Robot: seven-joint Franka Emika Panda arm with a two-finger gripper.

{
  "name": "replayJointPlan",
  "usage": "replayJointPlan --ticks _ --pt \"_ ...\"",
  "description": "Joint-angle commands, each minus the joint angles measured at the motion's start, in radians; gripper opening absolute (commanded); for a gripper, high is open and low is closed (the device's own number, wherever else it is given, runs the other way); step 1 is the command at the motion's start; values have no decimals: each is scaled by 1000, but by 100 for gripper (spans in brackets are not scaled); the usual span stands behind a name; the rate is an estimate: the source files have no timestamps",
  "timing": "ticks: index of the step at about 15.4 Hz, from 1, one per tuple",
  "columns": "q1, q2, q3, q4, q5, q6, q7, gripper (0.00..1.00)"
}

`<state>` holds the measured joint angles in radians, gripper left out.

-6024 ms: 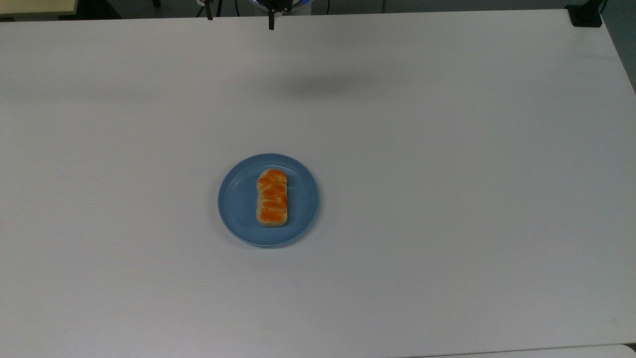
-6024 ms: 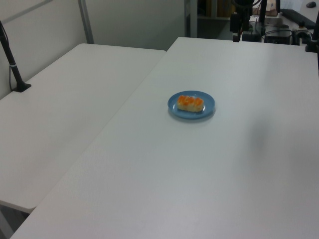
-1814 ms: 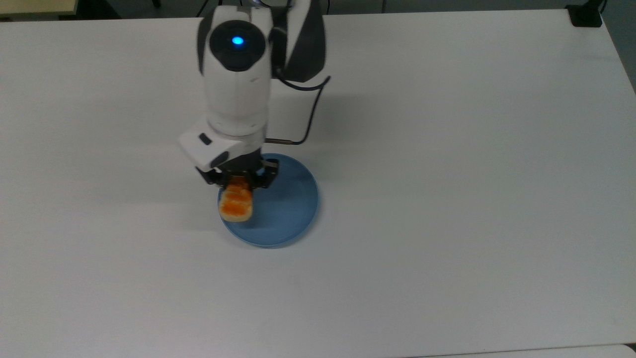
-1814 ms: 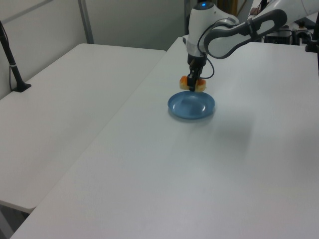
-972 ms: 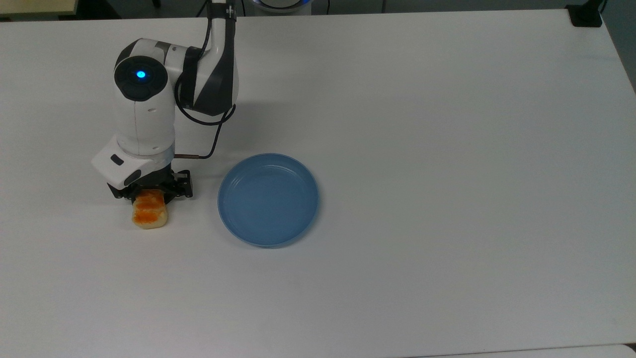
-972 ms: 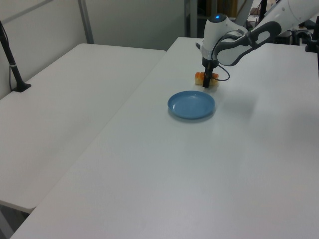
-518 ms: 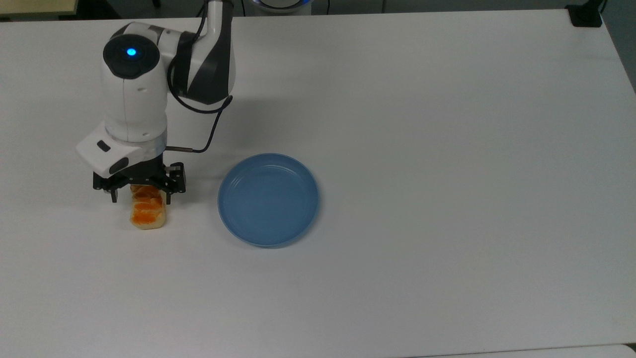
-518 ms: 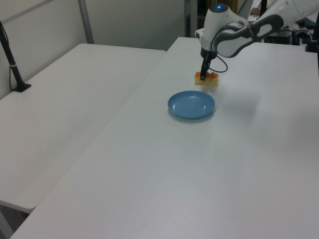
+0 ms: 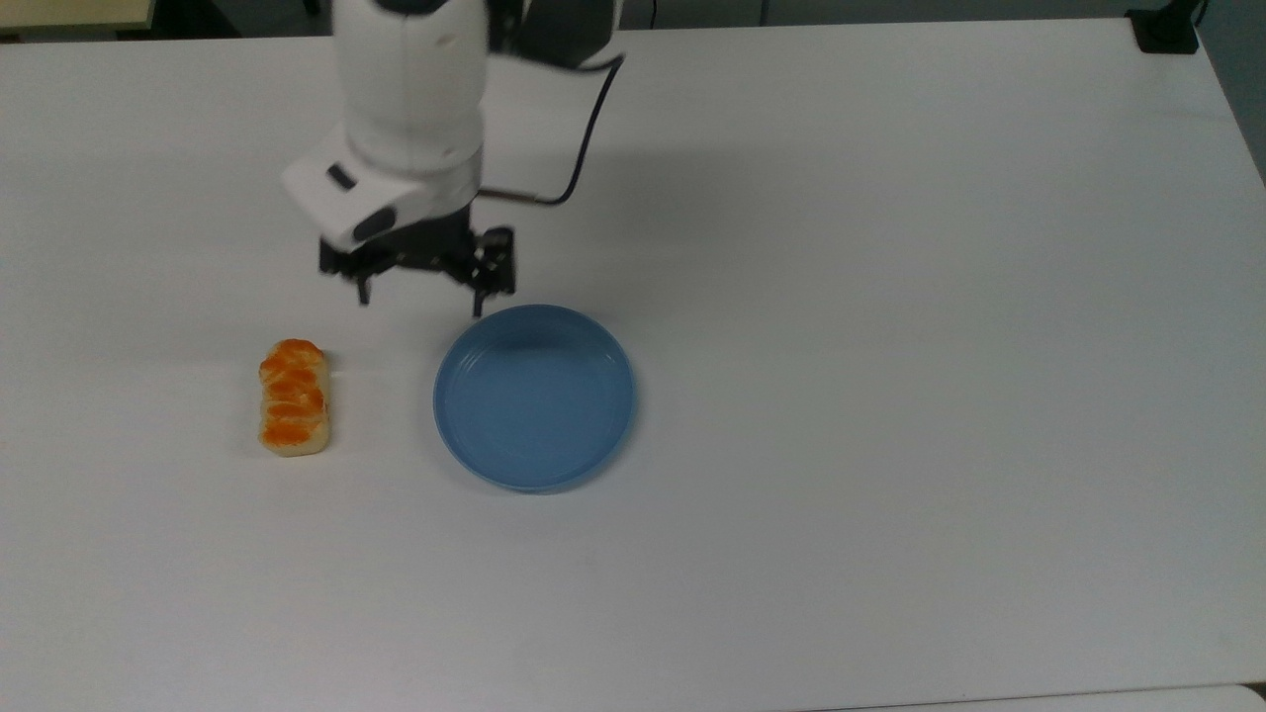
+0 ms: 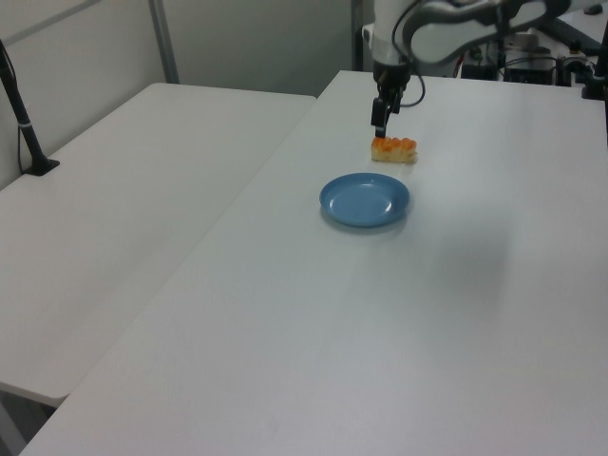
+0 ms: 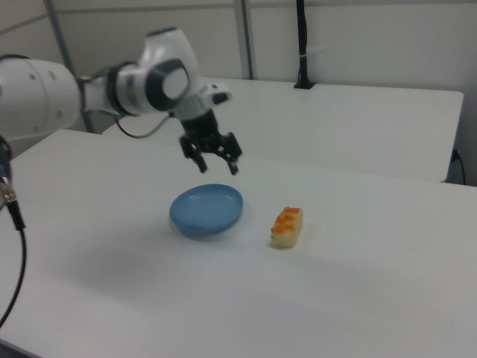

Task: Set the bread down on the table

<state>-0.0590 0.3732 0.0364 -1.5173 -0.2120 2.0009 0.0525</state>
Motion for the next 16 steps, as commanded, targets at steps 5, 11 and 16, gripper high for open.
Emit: replayJointPlan --ticks 5,11,16 --pt "105 -261 -21 -47 138 -273 70 100" --pt "111 -373 -21 -86 143 -401 72 100" --pt "107 -373 -21 -84 143 -403 69 100"
